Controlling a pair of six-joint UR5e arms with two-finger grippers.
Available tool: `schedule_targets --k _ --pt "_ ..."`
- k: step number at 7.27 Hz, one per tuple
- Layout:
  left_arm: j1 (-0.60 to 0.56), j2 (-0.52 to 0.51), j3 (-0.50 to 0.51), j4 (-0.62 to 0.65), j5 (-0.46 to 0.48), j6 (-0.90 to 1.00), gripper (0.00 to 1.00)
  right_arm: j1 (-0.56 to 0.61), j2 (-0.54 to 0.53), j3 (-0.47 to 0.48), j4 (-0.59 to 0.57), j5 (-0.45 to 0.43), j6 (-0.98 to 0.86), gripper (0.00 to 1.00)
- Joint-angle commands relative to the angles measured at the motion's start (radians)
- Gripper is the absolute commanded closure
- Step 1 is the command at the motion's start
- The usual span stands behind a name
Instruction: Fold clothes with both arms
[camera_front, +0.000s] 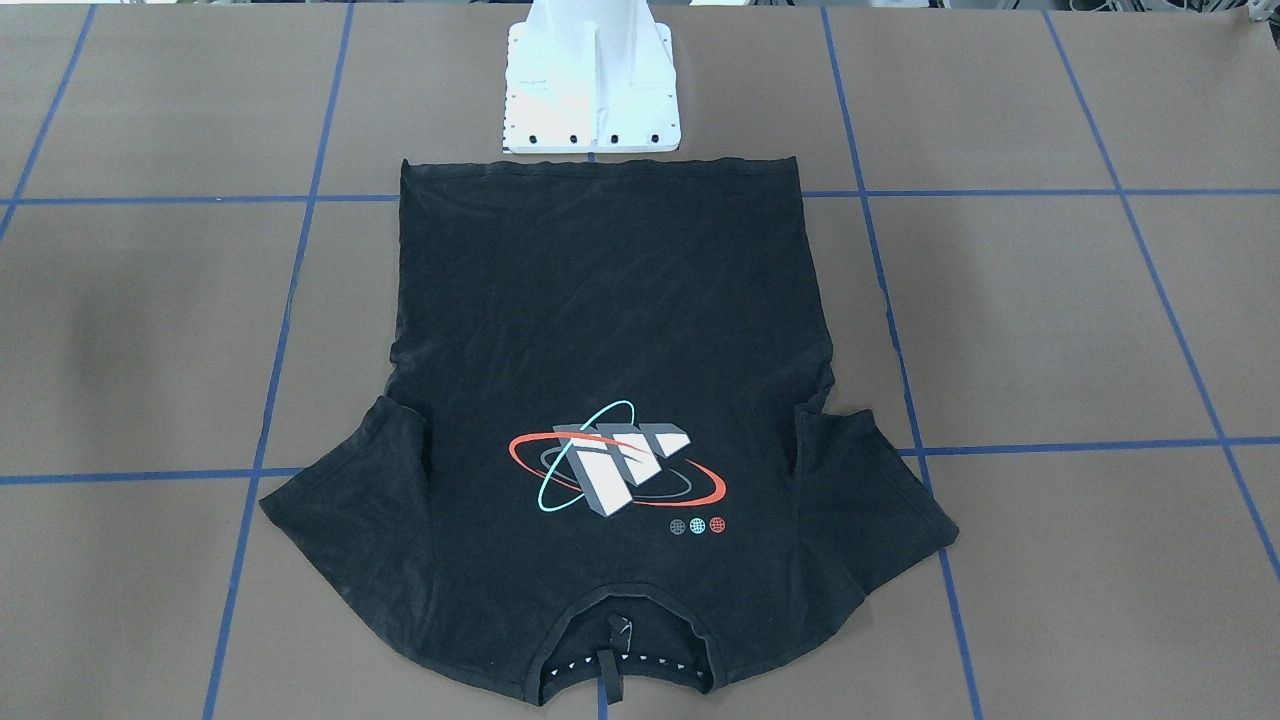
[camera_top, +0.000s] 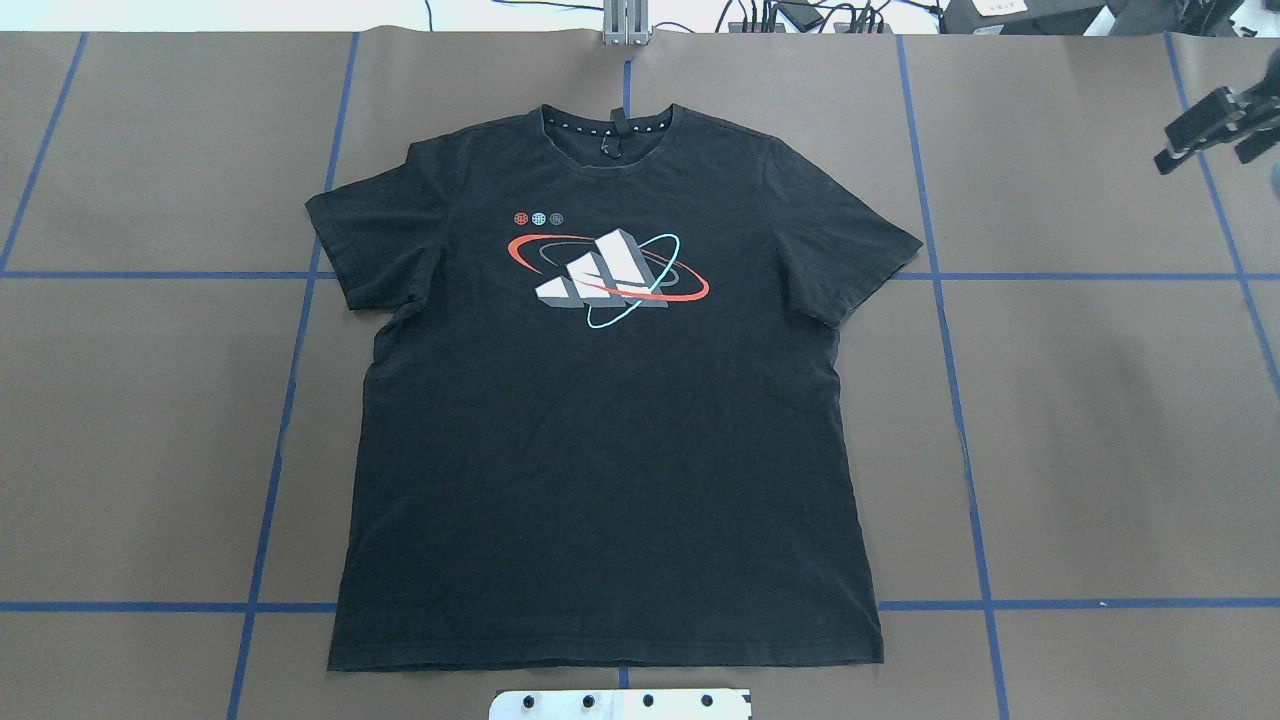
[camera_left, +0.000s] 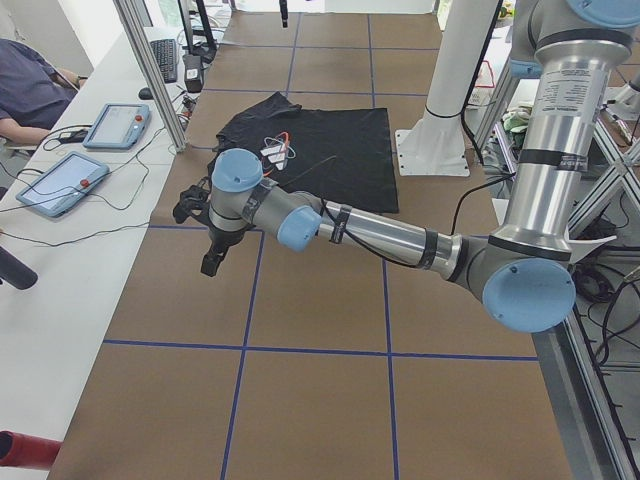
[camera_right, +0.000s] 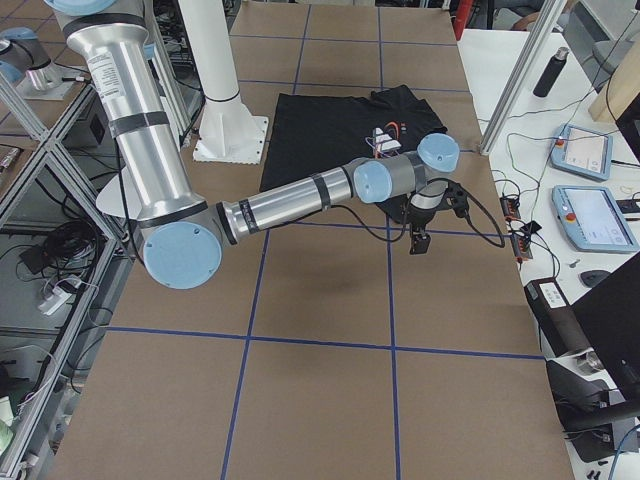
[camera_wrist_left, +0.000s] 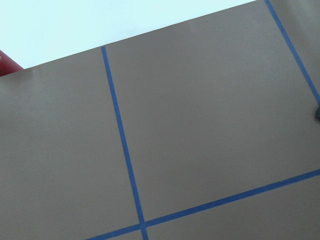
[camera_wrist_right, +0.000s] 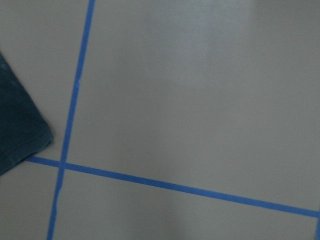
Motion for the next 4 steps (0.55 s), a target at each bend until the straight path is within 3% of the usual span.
schedule_targets --k 1,3,4 --pt "0.09 -0.1 0.093 -0.044 -0.013 -0.164 0.0 -0.11 0.099 -0.08 0.126 -0.039 0.097 0.0" --pt "0.13 -0.113 0.176 -0.281 -0.002 -0.4 0.0 -0.189 0.131 -0.261 0.522 -0.053 0.435 0.0" --pt "0.15 -0.114 0.234 -0.408 0.001 -0.488 0.0 -0.21 0.151 -0.373 0.691 -0.069 0.489 0.0"
